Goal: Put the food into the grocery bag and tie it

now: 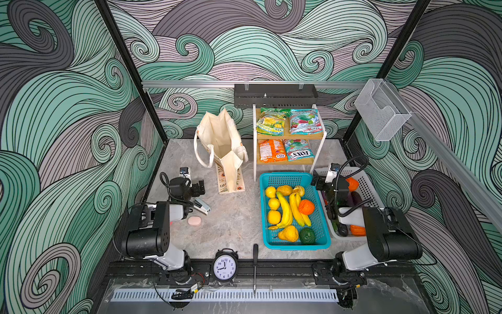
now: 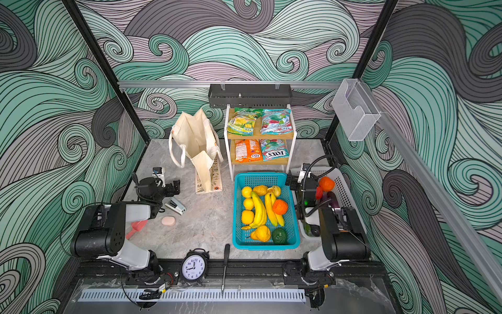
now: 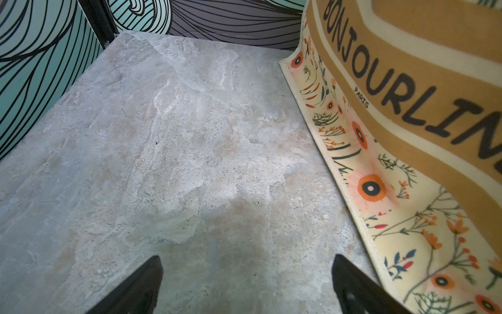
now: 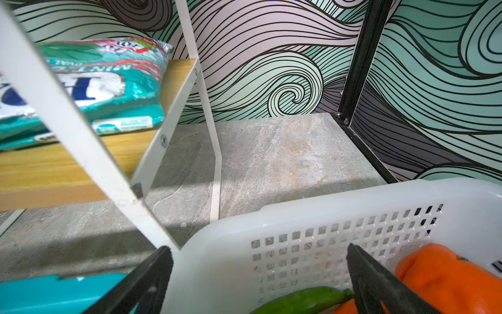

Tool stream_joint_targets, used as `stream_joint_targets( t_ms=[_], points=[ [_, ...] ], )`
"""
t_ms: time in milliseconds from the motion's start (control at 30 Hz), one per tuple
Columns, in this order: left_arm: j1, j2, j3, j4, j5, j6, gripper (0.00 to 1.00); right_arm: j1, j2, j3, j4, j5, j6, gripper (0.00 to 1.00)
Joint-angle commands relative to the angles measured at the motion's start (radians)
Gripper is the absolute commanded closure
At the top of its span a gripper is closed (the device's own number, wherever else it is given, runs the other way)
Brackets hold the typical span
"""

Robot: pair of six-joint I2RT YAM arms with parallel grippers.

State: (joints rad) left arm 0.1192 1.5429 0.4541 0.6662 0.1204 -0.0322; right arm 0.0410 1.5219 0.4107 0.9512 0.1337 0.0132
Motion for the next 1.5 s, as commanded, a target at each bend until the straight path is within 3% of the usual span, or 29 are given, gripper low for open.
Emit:
stream_joint_targets(
  t_ms=[0, 933, 1100, 1233, 1367, 1433, 1467],
  points=[
    [-0.010, -0.014, 0.016, 0.004, -0.005, 0.012, 0.01, 0.000, 0.017, -0.013, -0.091, -0.008, -0.029, 0.00],
    [-0.010, -0.017, 0.011, 0.011, 0.002, 0.015, 0.01, 0.000, 0.006, -0.019, -0.085, -0.003, -0.025, 0.00],
    [-0.010, -0.106, 0.019, -0.078, -0.006, 0.012, 0.01, 0.001, -0.141, -0.016, -0.220, 0.022, -0.011, 0.00],
    [-0.010, -0.227, 0.023, -0.175, -0.036, 0.001, 0.01, 0.002, -0.264, -0.012, -0.316, -0.138, -0.052, 0.00],
    [-0.010, -0.318, 0.010, -0.232, -0.035, -0.024, 0.01, 0.001, -0.373, 0.051, -0.496, -0.174, -0.045, 0.00],
    [-0.010, -0.372, 0.000, -0.258, -0.031, -0.036, 0.01, 0.001, -0.425, 0.069, -0.547, -0.135, 0.055, 0.00],
    [-0.011, -0.398, -0.003, -0.276, -0.030, -0.052, 0.02, 0.001, -0.448, 0.074, -0.588, -0.067, 0.189, 0.00]
  ],
)
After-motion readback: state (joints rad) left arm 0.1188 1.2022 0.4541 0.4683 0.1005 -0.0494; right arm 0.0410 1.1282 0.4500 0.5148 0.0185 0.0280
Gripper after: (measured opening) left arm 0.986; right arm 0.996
